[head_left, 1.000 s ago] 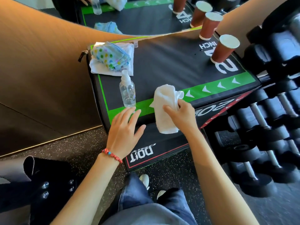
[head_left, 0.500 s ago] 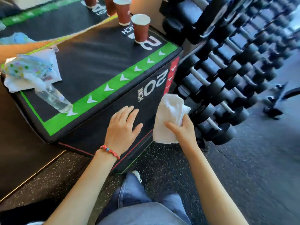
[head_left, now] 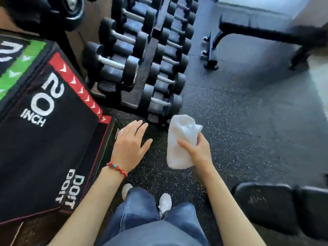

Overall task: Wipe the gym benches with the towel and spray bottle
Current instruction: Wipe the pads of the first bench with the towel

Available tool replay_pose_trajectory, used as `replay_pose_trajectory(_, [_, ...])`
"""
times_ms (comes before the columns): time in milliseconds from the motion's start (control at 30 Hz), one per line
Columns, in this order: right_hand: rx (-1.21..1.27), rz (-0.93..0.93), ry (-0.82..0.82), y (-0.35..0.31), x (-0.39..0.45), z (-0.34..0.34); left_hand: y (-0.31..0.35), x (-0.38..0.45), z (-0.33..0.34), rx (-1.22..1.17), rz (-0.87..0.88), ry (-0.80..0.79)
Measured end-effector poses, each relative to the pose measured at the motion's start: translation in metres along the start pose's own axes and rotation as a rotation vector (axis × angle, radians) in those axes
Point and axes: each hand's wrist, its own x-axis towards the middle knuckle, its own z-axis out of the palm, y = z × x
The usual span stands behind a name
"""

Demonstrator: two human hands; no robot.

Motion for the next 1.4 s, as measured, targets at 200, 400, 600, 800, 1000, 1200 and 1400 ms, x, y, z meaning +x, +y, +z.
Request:
replay_pose_trajectory(200, [0.118,0.005,0.299,0.021,-0.027,-0.063,0.054,0.036,0.03,-0.017,0.27,-0.115])
replay_pose_trajectory(400, [0.155,0.025,0.618,0.048,-0.064,-0.089,0.089,0.069,0.057,-0.049,0.579,-0.247])
replay_pose_trajectory(600, [0.165,0.016,0.88,0.07,-0.11,-0.096,0.13,0.083,0.076,-0.066,0.871,-0.352])
replay_pose_trajectory(800, [0.172,0.072,1.127,0.096,-0.164,-0.108,0.176,0.057,0.092,-0.08,1.029,-0.411])
replay_pose_trajectory(1000, [0.225,0.088,1.235,0.126,-0.225,-0.139,0.226,0.011,0.112,-0.072,1.128,-0.456])
replay_pose_trajectory(1200, [0.213,0.071,1.214,0.164,-0.291,-0.197,0.29,-0.051,0.138,-0.07,1.081,-0.444])
replay_pose_trajectory(1400, [0.184,0.091,1.167,0.193,-0.341,-0.264,0.341,-0.108,0.158,-0.081,0.926,-0.44])
